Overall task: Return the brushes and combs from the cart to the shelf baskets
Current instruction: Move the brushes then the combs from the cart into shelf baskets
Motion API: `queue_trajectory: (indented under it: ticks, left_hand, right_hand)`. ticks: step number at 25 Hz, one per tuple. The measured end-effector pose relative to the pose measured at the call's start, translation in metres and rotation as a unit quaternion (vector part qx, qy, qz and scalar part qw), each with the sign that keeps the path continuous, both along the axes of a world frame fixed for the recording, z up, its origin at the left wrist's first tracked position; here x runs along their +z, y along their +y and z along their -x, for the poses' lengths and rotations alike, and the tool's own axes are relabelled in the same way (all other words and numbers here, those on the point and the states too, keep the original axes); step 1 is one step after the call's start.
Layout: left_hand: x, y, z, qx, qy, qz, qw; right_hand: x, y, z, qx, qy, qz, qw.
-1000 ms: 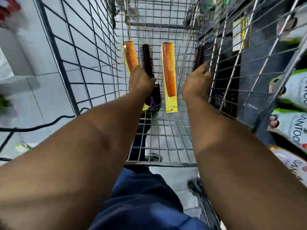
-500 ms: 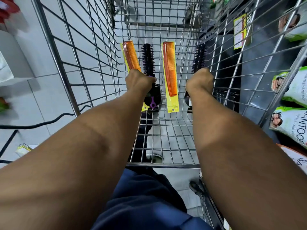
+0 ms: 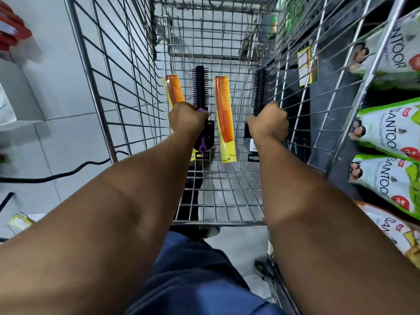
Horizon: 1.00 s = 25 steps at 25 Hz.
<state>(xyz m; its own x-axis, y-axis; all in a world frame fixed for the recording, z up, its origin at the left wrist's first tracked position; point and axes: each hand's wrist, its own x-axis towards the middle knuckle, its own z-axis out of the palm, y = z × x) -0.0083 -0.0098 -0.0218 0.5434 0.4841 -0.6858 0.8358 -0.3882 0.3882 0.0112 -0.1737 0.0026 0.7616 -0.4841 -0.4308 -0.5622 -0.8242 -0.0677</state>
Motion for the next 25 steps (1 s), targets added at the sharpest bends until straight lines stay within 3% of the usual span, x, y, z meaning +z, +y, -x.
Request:
queue_trajectory:
  ticks: [7,16,25]
  left_hand:
    - [0.055,0.002,-0.003,-0.02,-0.081,-0.007,0.997]
    - [0.183,0.003,0.005,-0.008,-0.189,0.038,0.981]
    - [0.321,-0.034,0.05,-0.134,-0.271,0.085,0.949]
  right_hand:
    - [0.049,0.007,0.003,0.043,-0.08,-0.039,0.995]
    - [0.182,-0.01,0.023,0.088,-0.223,-0.074,0.968]
    - [0.314,-0.064,0.101,0.047,-0.356,-0.061,0.931]
